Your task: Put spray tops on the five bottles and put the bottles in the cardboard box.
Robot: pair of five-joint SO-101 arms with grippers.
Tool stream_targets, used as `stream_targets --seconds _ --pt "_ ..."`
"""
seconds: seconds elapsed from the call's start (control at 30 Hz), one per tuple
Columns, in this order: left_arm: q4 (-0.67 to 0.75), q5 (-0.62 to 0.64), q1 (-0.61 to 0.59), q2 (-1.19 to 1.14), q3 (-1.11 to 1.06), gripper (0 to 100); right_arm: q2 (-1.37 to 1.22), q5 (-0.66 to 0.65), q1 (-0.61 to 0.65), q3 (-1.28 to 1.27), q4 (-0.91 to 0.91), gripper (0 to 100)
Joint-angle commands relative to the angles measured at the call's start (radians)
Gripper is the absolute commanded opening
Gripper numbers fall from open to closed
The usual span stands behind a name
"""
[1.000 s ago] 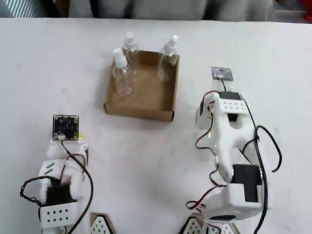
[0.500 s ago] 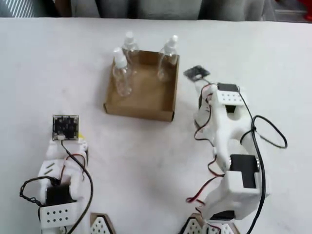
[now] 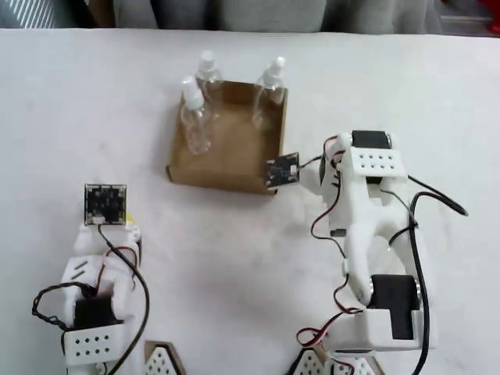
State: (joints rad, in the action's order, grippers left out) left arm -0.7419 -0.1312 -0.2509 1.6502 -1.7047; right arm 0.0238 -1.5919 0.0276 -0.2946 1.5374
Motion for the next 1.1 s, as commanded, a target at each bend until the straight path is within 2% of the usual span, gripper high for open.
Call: stream_targets --seconds 0.0,0.1,0.27,0.33,0.5,0.57,0.63,0.73,0.87,1.07 --pt "0.012 -0.008 0.007 0.007 0.006 2 0.022 -0.015 0.01 0.0 -0.022 31.2" --pt "0.012 -0.008 0.007 0.007 0.006 2 0.016 -0.002 0.007 0.005 -0.022 31.2" --pt "0.012 -0.008 0.007 0.007 0.006 2 0.081 0.15 0.005 0.006 -0.064 30.0" --pt "0.012 -0.008 0.007 0.007 0.006 2 0.142 0.227 -0.001 0.005 -0.065 24.7" --pt "0.012 -0.008 0.007 0.007 0.006 2 0.292 0.514 -0.05 -0.003 -0.061 0.3" --pt "0.012 -0.008 0.007 0.007 0.006 2 0.32 0.686 -0.097 -0.021 -0.058 4.3" --pt "0.012 -0.008 0.007 0.007 0.006 2 0.332 0.85 -0.142 -0.057 -0.058 2.8" --pt "0.012 -0.008 0.007 0.007 0.006 2 0.331 1.023 -0.211 -0.143 -0.064 1.8" --pt "0.012 -0.008 0.007 0.007 0.006 2 0.341 1.168 -0.262 -0.25 -0.091 1.9" --pt "0.011 -0.008 0.007 0.007 0.006 2 0.348 1.3 -0.291 -0.267 -0.088 1.9"
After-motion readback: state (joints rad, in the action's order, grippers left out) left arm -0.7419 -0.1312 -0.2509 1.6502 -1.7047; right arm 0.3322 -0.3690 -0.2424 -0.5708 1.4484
